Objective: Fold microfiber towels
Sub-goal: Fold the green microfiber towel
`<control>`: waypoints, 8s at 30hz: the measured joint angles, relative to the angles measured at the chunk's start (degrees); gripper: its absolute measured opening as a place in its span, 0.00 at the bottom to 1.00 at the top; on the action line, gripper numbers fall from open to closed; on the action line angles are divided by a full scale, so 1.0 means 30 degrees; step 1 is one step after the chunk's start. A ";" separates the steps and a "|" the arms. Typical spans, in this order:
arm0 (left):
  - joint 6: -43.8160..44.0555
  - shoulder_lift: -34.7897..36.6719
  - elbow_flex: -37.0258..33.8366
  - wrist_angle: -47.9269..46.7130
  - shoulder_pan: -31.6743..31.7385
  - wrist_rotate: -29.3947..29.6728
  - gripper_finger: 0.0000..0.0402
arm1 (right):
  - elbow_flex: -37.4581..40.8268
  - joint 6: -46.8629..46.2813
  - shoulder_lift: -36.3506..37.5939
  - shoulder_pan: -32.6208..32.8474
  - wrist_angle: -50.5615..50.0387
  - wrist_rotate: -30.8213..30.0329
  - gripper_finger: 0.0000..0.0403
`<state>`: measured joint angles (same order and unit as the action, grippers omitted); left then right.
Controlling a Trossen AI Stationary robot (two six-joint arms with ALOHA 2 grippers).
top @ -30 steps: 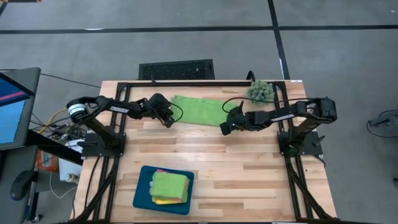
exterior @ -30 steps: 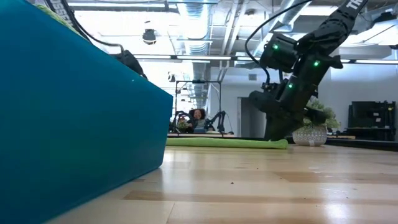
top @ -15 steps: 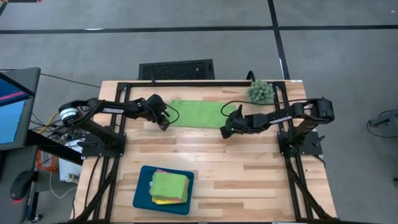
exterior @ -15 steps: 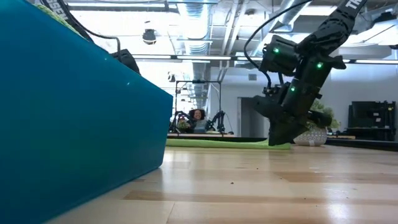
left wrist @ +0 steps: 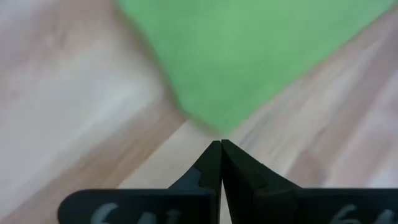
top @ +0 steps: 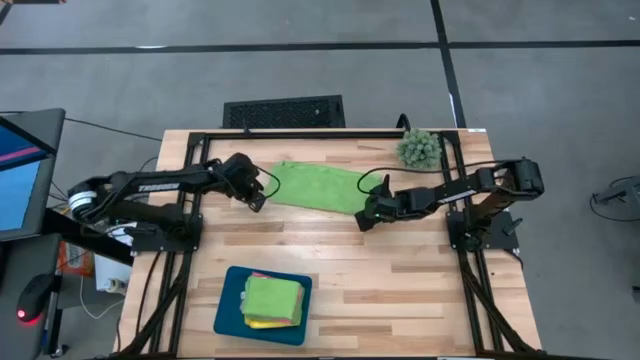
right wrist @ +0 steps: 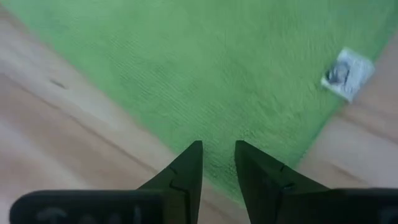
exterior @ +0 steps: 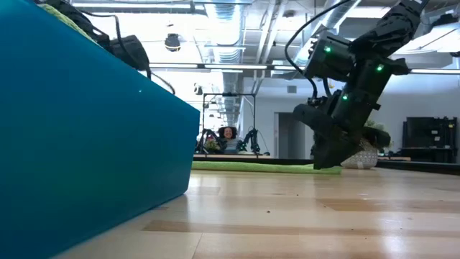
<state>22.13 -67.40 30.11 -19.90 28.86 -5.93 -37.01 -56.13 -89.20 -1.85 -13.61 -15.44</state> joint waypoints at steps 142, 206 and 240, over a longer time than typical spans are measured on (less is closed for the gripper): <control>0.0115 -0.6535 0.2317 1.1251 -0.0671 -0.3104 0.00 | -1.2256 0.7541 -0.4484 -0.5166 -0.9371 0.3812 0.48; -0.1445 -0.2279 0.2328 0.5214 -0.0641 -0.1347 0.00 | -1.1622 0.7230 -0.6671 -0.3631 0.0458 0.5440 0.44; 0.8459 -0.3174 -0.2243 0.7075 -0.0442 0.1724 0.60 | -1.1636 0.6217 -0.6116 -0.3308 0.2112 0.5004 0.34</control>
<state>47.50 -76.92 23.38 1.33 27.54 -0.76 -71.92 -37.47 -107.55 -11.77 -7.28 -0.43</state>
